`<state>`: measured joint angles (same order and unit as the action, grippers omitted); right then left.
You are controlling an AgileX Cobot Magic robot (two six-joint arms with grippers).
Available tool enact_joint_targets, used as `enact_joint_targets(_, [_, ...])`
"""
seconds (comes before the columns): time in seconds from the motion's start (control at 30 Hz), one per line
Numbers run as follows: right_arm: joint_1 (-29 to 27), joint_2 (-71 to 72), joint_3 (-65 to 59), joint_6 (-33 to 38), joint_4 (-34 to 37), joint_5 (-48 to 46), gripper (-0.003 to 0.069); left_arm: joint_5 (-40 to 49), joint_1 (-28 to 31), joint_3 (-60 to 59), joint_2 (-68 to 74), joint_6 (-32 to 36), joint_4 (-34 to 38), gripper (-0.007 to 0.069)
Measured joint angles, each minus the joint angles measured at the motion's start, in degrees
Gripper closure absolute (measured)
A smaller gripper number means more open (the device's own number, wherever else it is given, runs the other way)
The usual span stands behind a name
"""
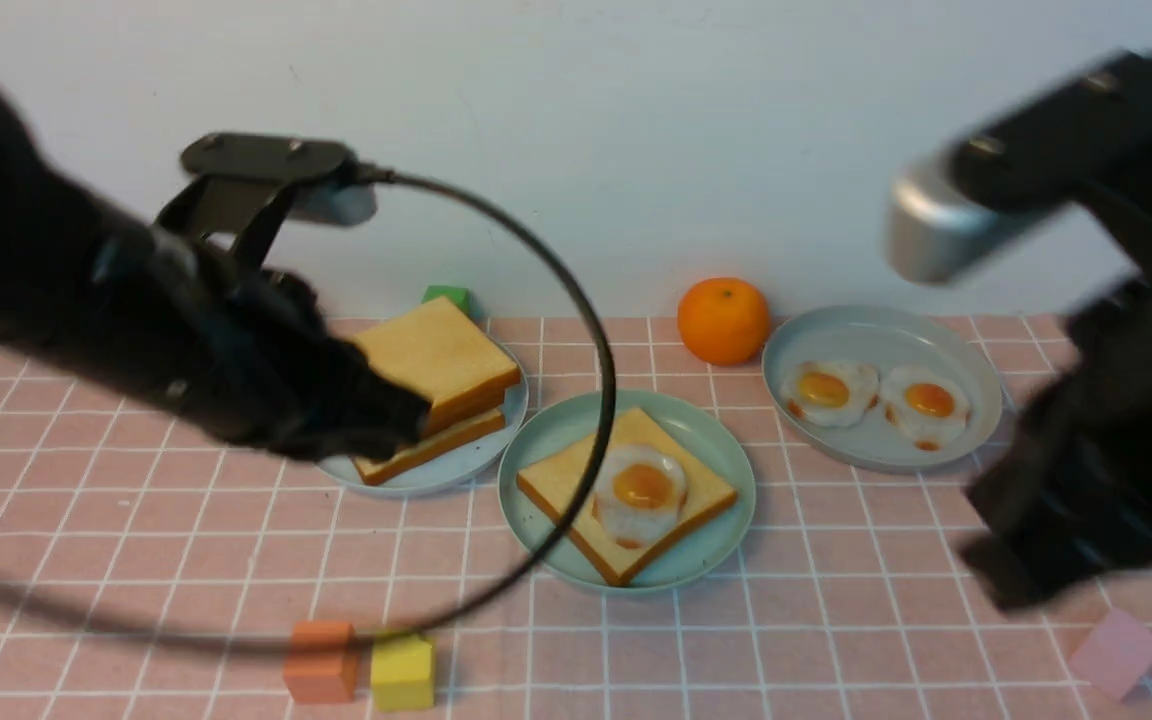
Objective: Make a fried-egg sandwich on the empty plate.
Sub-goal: Use the left arm to grab a slice of bread
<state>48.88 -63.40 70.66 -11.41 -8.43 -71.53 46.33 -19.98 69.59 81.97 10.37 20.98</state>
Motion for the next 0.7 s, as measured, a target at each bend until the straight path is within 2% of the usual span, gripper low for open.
enact_joint_targets(0.2, [0.0, 9.2, -7.3, -0.1, 2.1, 1.8, 0.0663, -1.0, 1.8, 8.3, 12.9, 11.9, 2.8, 0.0612])
enact_joint_targets(0.33, [0.0, 12.3, -8.8, -0.1, 2.2, 3.1, 0.0661, -2.8, 1.1, 11.6, 18.6, 13.9, 0.4, 0.0612])
enact_joint_targets(0.43, [0.0, 14.0, -8.9, -0.1, 2.2, 3.3, 0.0659, -5.2, 0.9, 14.1, 22.2, 14.1, -3.7, 0.0585])
enact_joint_targets(0.47, [0.0, 14.6, -8.9, -0.3, 2.2, 3.4, 0.0658, -6.6, 0.9, 15.3, 24.0, 14.2, -6.2, 0.0522])
enact_joint_targets(0.57, [0.0, 15.1, -8.9, -0.2, 2.2, 3.4, 0.0658, -8.4, 0.9, 16.2, 26.4, 14.3, -8.6, 0.0417])
enact_joint_targets(0.63, [0.0, 15.1, -8.9, -0.3, 2.2, 3.4, 0.0655, -11.0, 0.9, 16.4, 28.5, 14.3, -10.3, 0.0317])
enact_joint_targets(0.7, [0.0, 15.1, -8.9, -0.3, 2.3, 3.4, 0.0653, -12.9, 0.9, 16.4, 29.7, 14.3, -11.7, 0.0272])
